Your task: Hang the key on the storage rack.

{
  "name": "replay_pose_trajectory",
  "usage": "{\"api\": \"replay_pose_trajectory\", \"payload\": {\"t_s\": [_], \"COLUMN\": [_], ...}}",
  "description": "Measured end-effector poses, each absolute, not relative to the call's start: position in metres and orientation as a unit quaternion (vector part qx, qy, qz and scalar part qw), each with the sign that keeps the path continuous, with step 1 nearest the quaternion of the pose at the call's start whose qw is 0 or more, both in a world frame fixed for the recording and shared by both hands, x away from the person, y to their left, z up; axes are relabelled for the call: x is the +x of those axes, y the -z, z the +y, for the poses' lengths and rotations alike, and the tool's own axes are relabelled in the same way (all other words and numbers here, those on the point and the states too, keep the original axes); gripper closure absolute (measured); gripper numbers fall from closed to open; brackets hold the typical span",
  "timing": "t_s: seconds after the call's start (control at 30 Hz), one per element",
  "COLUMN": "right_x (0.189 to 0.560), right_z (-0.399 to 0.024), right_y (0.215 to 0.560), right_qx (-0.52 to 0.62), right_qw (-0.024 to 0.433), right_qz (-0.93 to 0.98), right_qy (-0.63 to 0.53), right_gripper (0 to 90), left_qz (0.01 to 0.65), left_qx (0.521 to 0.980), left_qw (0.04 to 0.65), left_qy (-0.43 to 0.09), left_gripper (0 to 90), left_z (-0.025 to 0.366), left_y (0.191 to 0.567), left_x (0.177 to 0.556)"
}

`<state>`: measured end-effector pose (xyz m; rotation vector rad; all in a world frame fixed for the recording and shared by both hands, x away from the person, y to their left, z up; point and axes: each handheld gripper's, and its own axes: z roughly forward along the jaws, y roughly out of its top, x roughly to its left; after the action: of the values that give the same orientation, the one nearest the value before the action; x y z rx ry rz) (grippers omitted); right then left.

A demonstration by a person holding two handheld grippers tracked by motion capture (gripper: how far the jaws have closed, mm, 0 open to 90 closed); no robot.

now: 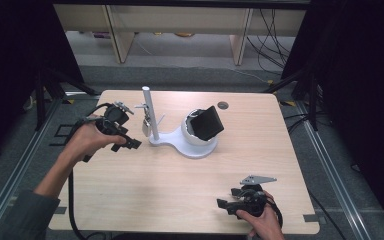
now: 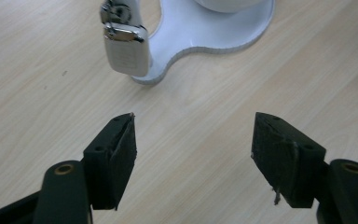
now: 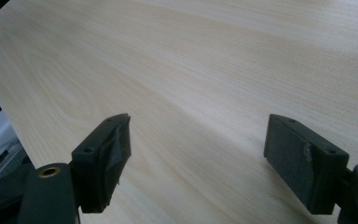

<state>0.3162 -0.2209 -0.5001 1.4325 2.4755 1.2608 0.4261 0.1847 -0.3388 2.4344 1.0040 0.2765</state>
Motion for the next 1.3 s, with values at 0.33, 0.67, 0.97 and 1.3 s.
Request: {"api": "replay_pose_trajectory", "payload": {"t_s": [0.33,0.67,0.97,1.3], "right_x": [0.316,0.316,0.315,0.316], "right_z": [-0.218,-0.219,-0.219,-0.219], "right_y": [0.502,0.501,0.501,0.501], "right_qx": [0.457,0.461,0.469,0.461], "right_qw": [0.001,0.008,0.002,0.012], "right_qz": [0.791,0.791,0.783,0.790], "right_qy": [-0.407,-0.403,-0.408,-0.404], "right_gripper": [23.6,23.5,23.6,23.6], "left_qz": [0.344,0.327,0.314,0.312], "left_qx": [0.888,0.891,0.889,0.880], "left_qw": [0.288,0.303,0.318,0.343], "left_qy": [-0.099,-0.084,-0.094,-0.104], "left_gripper": [26.8,23.5,20.1,19.7], "left_z": [0.181,0.179,0.171,0.163], "left_y": [0.374,0.406,0.431,0.456], "left_x": [0.388,0.357,0.331,0.305]}}
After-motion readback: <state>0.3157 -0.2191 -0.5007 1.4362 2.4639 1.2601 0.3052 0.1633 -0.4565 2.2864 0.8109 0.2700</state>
